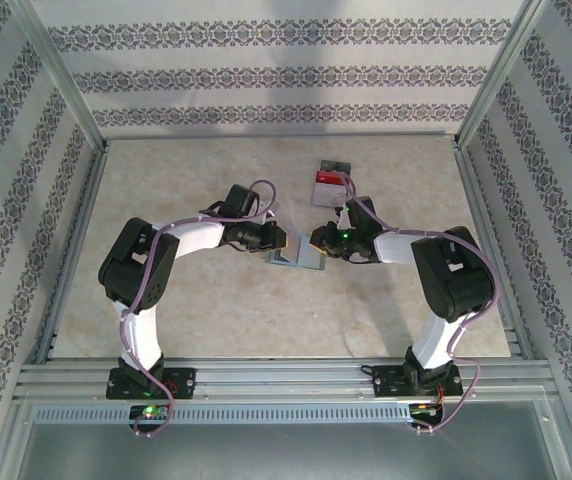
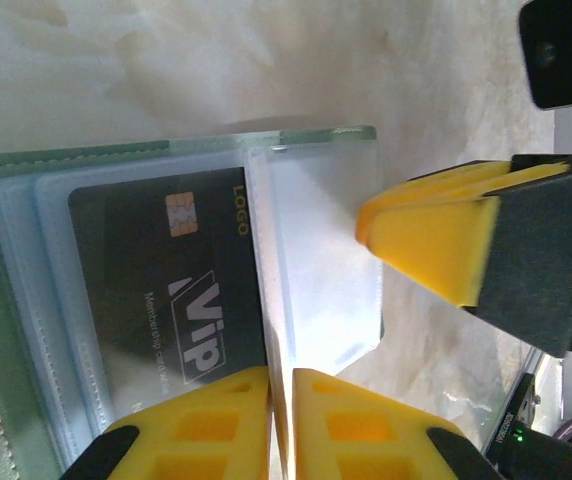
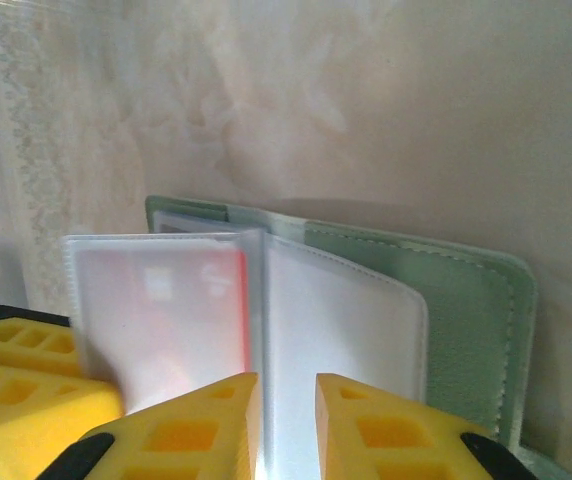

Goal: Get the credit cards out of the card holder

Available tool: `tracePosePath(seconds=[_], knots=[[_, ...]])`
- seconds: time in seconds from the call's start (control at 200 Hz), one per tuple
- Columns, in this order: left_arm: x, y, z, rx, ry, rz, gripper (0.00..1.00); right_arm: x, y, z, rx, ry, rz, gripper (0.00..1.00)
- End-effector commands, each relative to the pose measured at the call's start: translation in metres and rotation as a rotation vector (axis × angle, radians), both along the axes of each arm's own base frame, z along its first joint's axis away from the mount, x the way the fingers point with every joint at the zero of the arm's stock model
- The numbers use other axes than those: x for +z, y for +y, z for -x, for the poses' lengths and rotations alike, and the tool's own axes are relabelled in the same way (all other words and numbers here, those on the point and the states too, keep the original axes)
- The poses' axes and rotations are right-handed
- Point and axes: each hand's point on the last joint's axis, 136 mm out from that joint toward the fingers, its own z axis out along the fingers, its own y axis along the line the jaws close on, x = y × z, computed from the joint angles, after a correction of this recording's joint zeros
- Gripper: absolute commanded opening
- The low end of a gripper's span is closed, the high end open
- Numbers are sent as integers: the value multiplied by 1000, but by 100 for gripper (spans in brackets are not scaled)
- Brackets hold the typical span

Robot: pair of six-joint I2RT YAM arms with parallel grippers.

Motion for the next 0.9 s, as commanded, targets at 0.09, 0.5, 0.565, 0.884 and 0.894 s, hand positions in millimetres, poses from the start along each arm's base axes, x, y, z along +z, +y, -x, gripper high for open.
tracePosePath(seconds=[0.09,0.5,0.565,0.884,0.894], knots=[[-9,-2,-2,-10,0,-31,14,18,6,-2,26,-54,-32,23],[-15,-12,0,-35,7,-60,11,24,13,1,41,-64,-49,23],[-14,-14,0,-39,7,-58,10,26,15,2,46,-64,-59,24],[-14,-17,0,-45,3,-61,10,42,32,-9,34,-64,-180,31],[-14,-16,0,-46,2,-62,9,42,33,-9,35,-63,-182,30]])
